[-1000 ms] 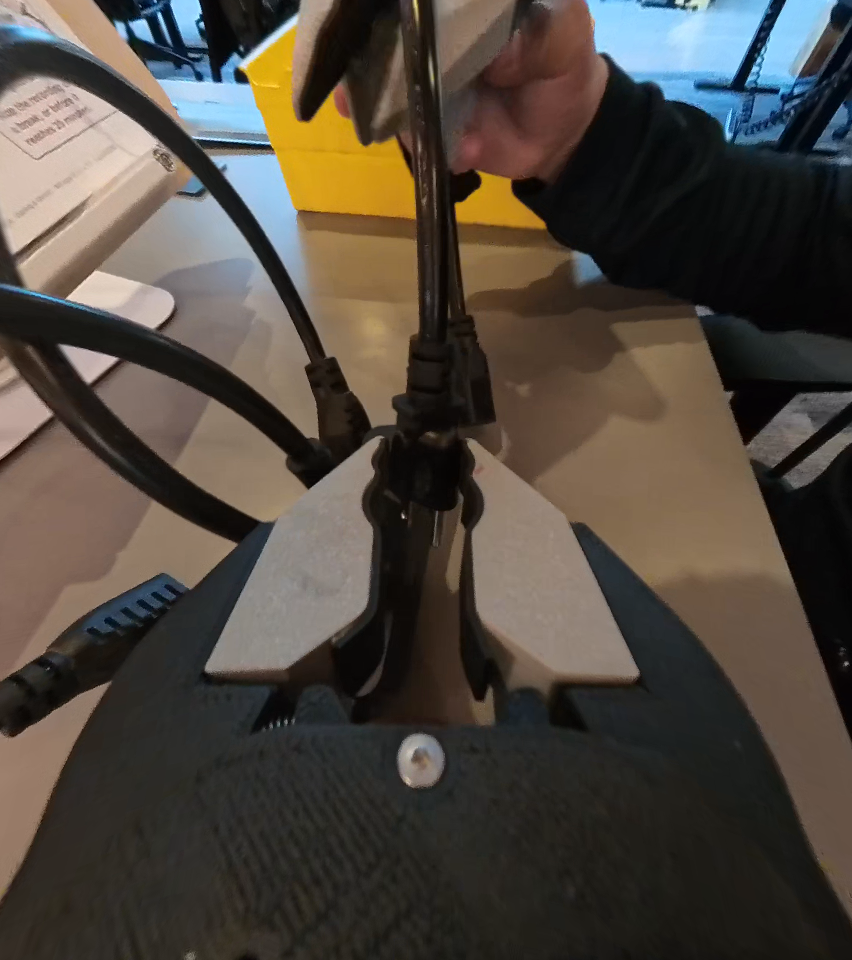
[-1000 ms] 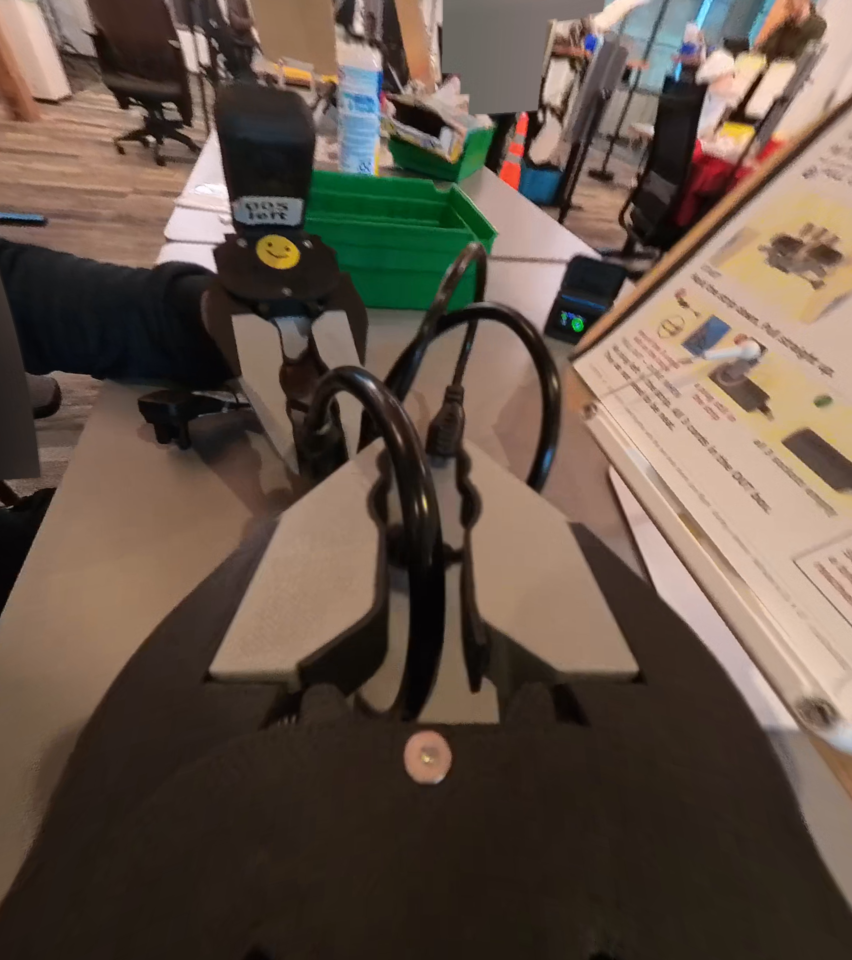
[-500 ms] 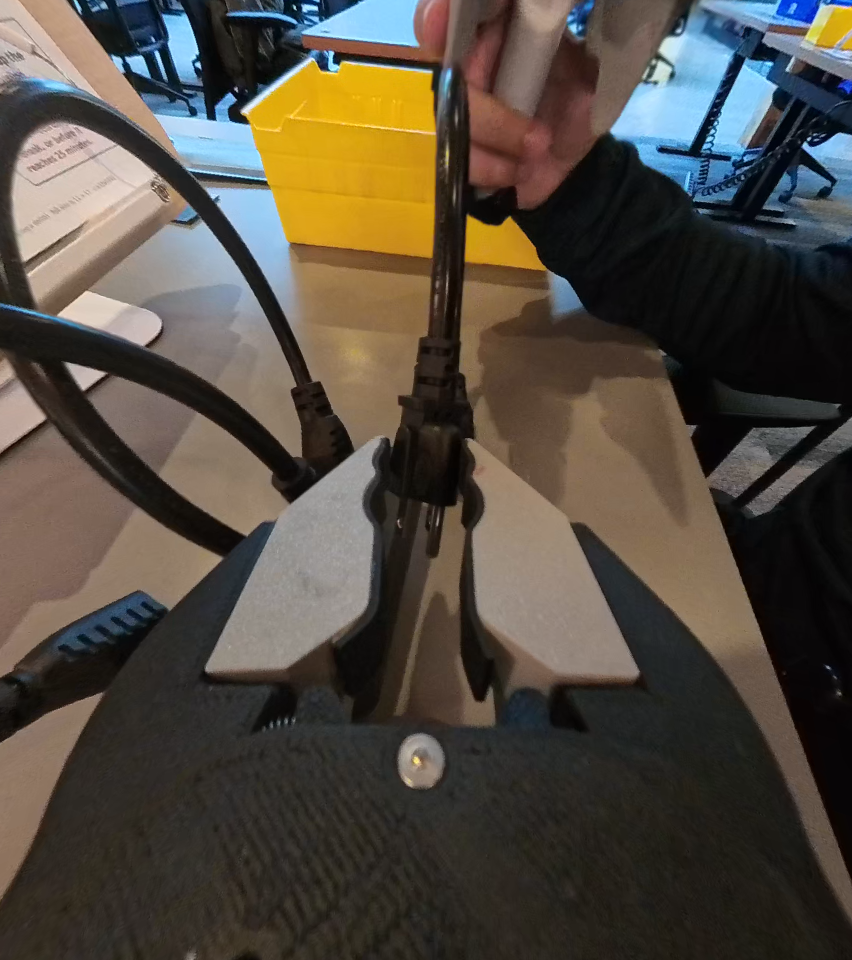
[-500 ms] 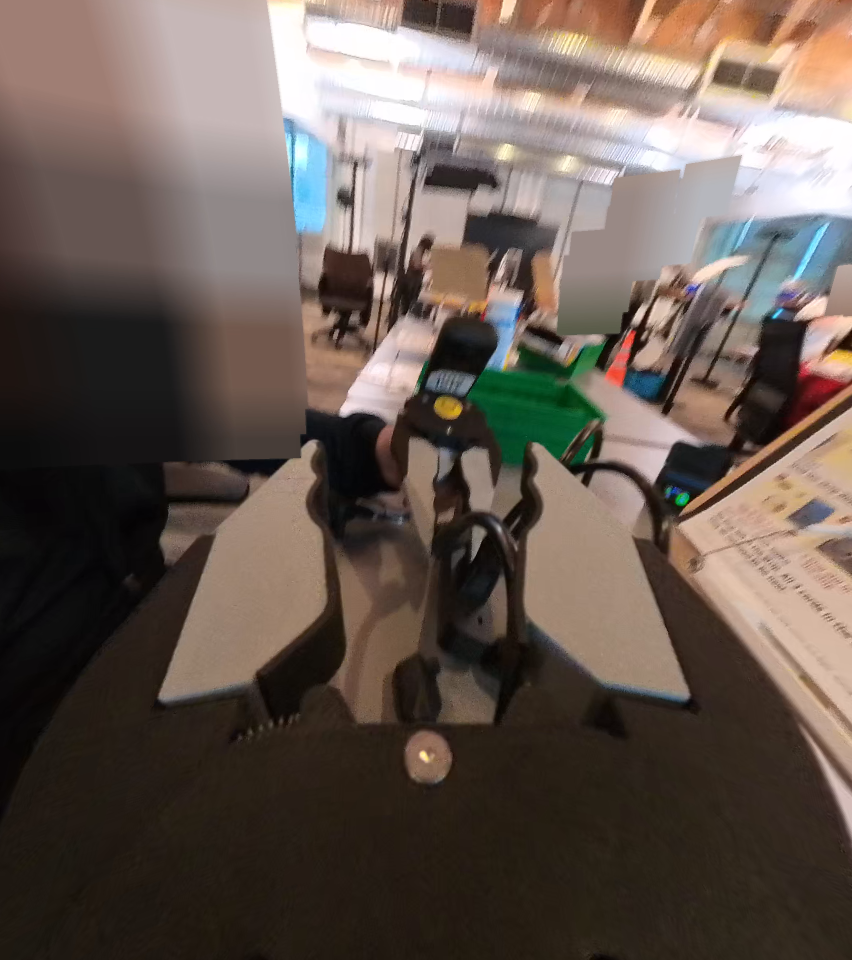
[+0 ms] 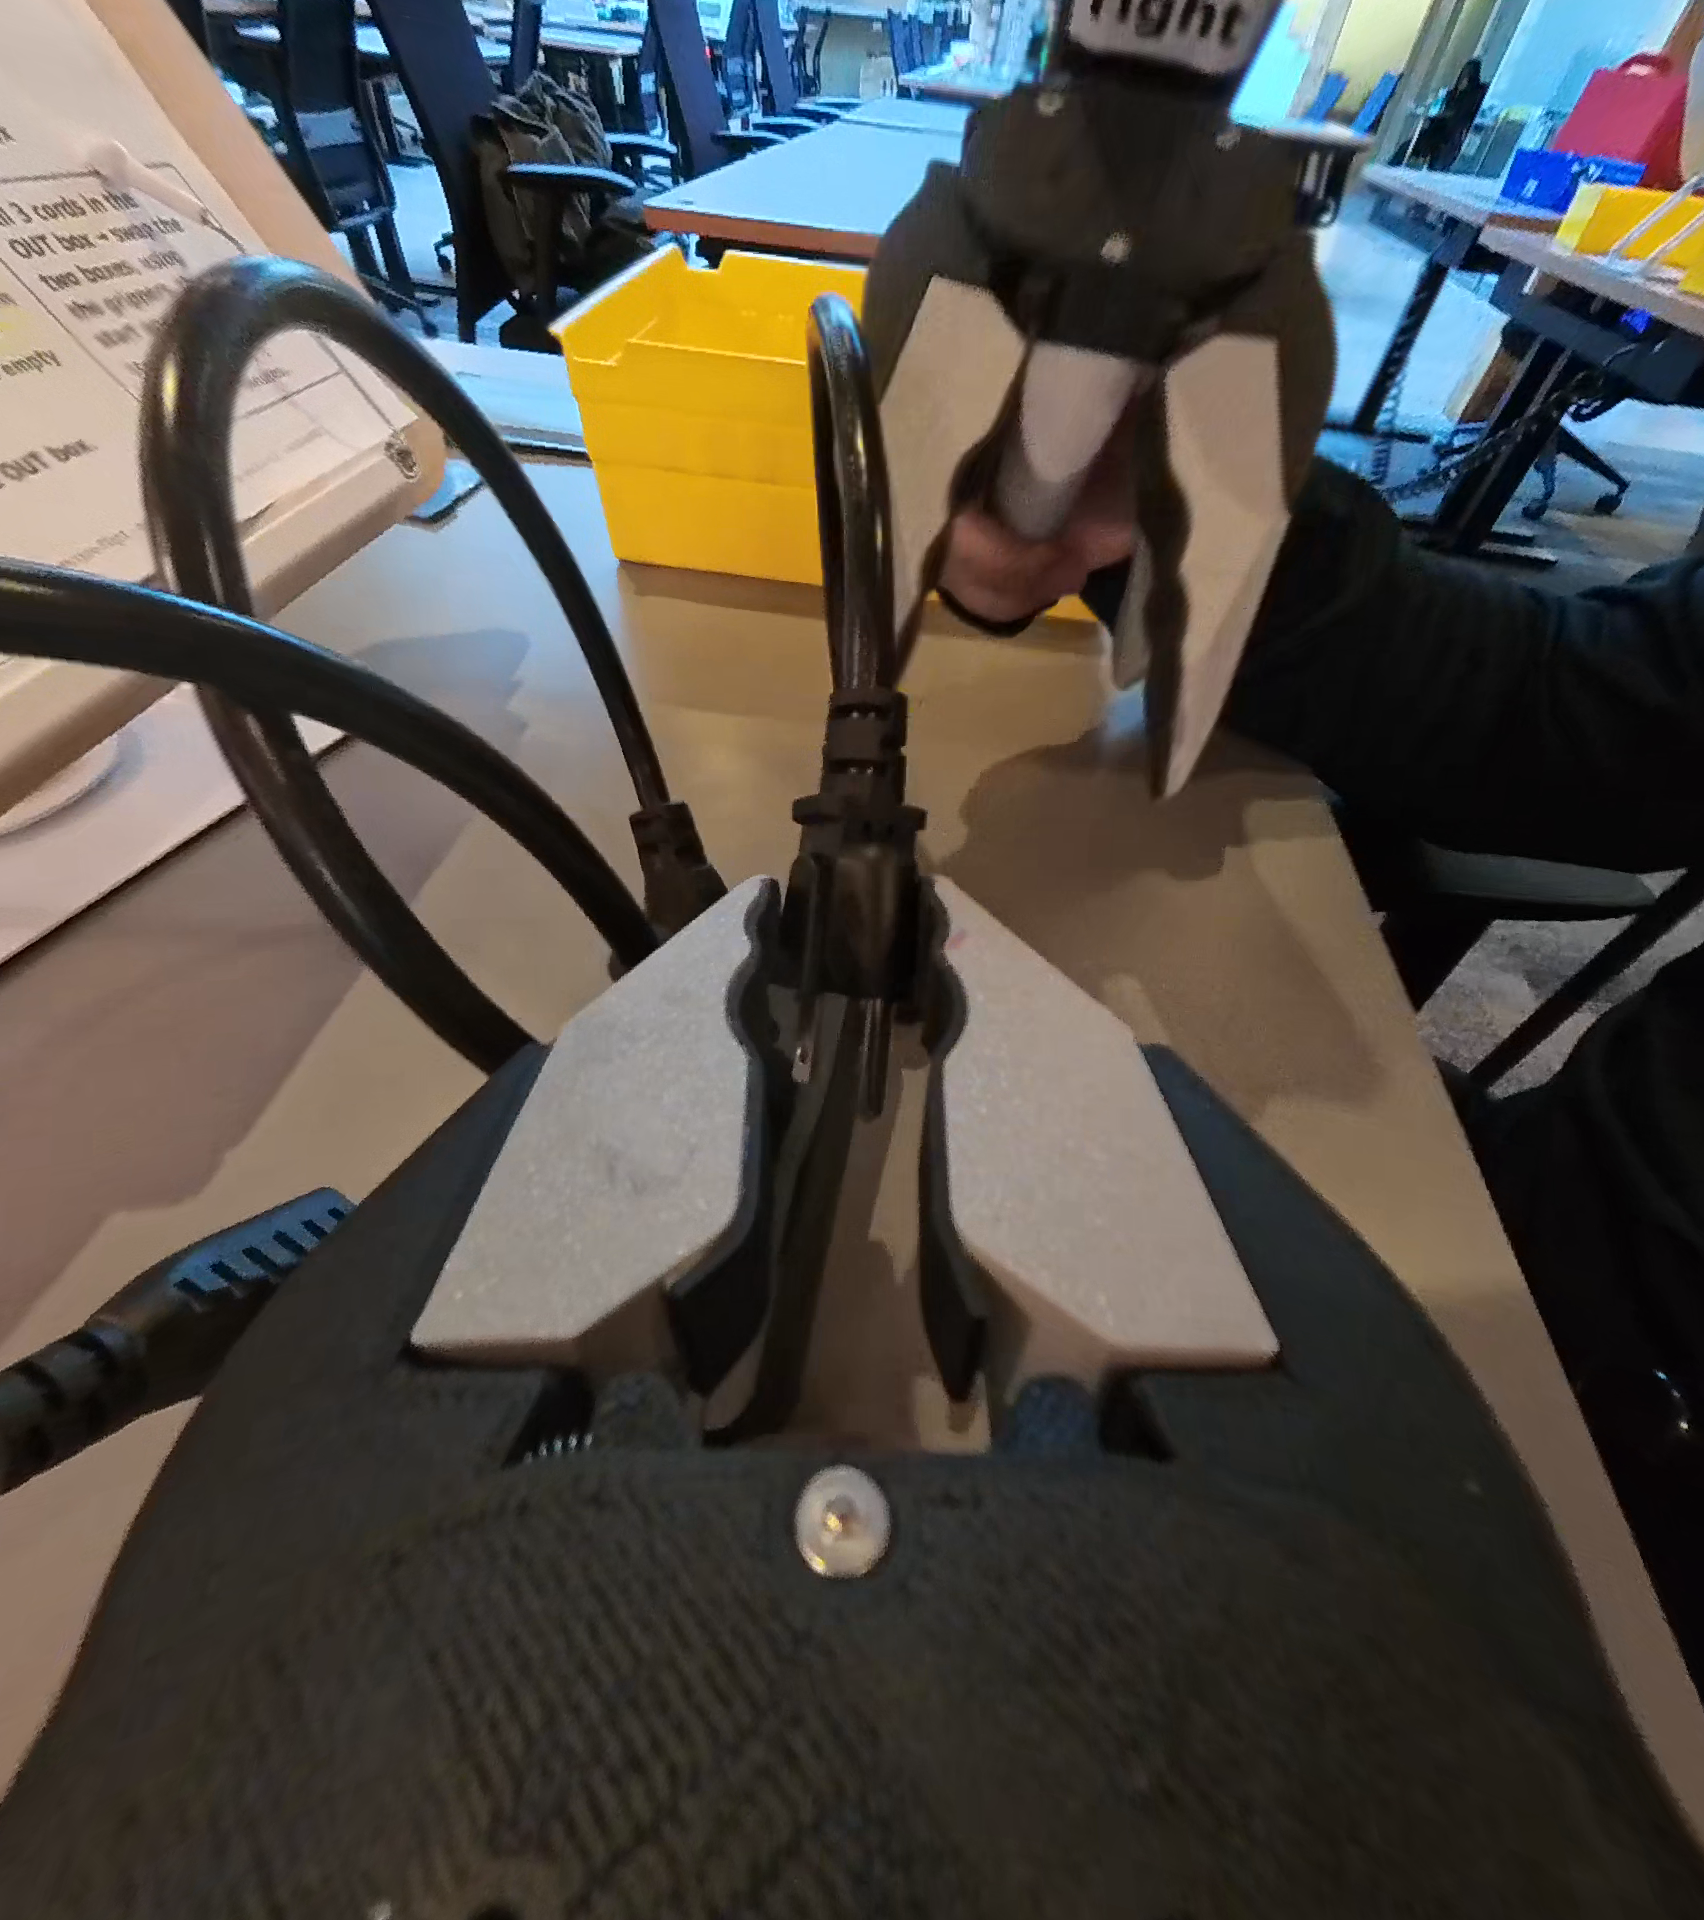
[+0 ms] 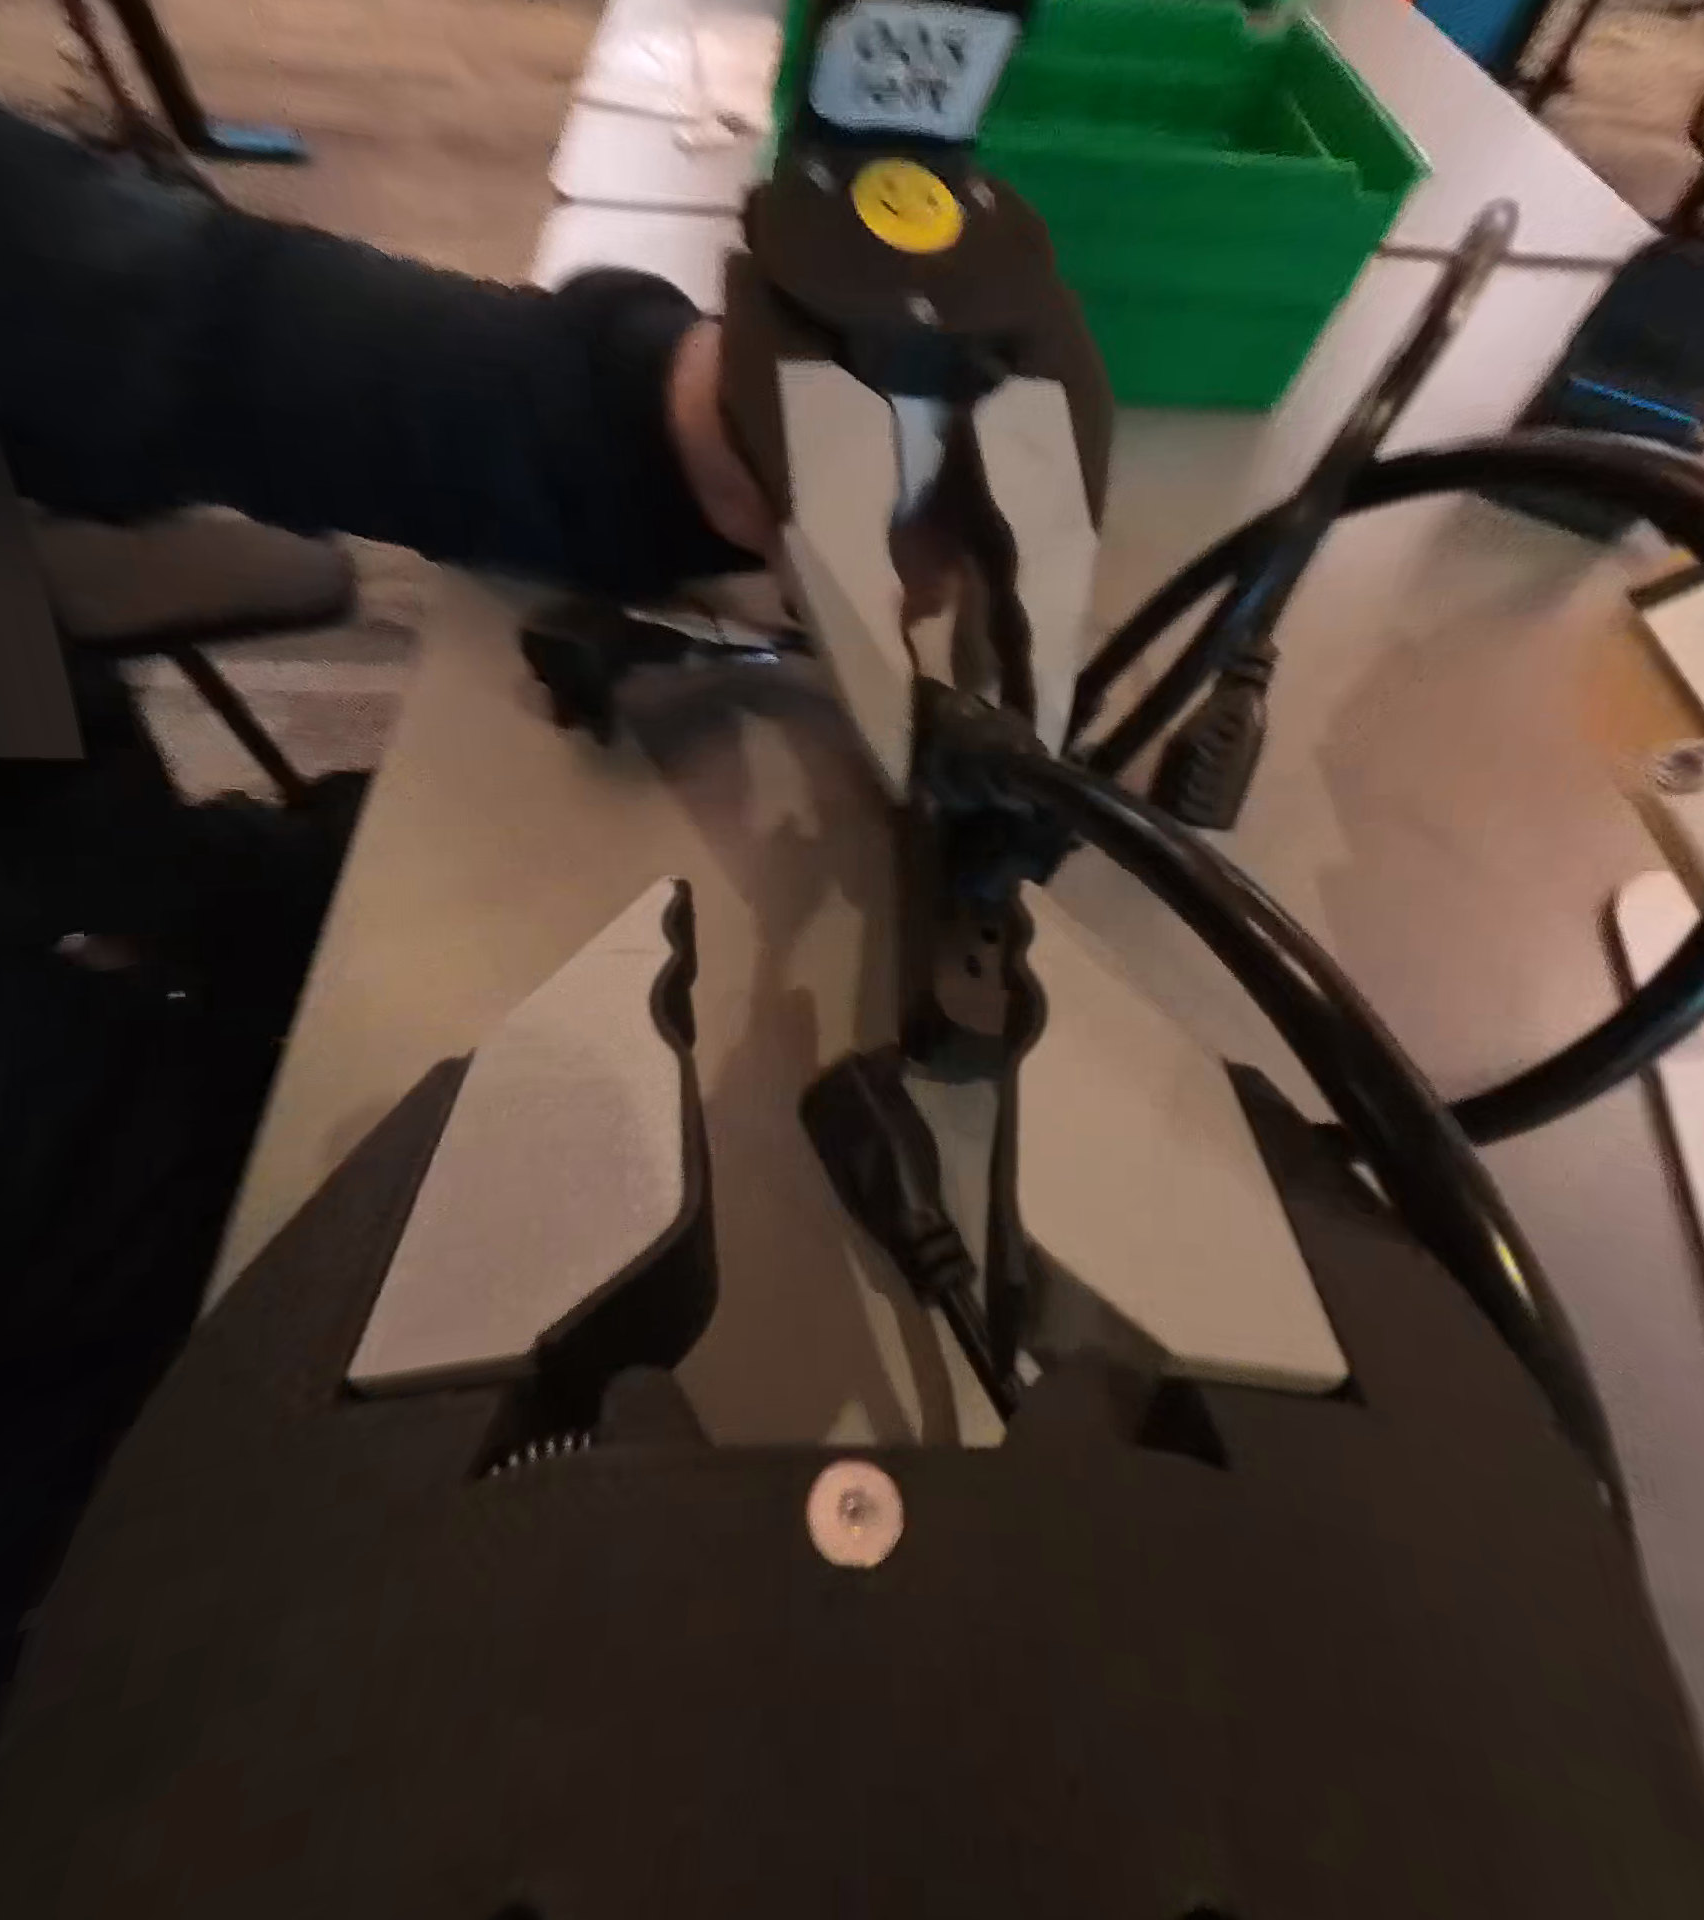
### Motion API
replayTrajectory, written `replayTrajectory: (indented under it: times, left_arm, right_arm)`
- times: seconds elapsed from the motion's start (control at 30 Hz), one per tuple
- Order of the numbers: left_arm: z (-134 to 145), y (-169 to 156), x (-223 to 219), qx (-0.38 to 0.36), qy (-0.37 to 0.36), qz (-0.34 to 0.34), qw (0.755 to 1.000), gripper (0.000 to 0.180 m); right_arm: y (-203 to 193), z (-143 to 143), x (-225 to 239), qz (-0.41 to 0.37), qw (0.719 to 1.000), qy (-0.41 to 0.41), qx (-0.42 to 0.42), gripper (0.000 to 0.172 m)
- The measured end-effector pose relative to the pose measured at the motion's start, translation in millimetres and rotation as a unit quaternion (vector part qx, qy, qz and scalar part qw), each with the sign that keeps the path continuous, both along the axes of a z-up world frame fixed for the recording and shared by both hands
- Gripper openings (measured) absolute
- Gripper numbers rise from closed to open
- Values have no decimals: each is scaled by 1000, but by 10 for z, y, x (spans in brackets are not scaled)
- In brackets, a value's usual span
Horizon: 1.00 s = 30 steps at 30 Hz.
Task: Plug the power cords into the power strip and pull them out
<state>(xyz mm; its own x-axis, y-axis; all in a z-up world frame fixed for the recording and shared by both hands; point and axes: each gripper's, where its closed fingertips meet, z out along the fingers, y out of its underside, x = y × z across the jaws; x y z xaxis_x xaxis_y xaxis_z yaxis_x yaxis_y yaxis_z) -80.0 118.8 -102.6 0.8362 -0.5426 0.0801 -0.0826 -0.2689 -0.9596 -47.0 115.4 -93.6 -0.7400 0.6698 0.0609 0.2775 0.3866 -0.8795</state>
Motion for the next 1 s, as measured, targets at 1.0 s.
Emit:
replayTrajectory:
  times: [1.0]
  left_arm:
    - [-92, -180, 332, -39, -21, -106, 993, 23]
  right_arm:
    - [-218, 83, -166, 41, 991, 84, -100, 13]
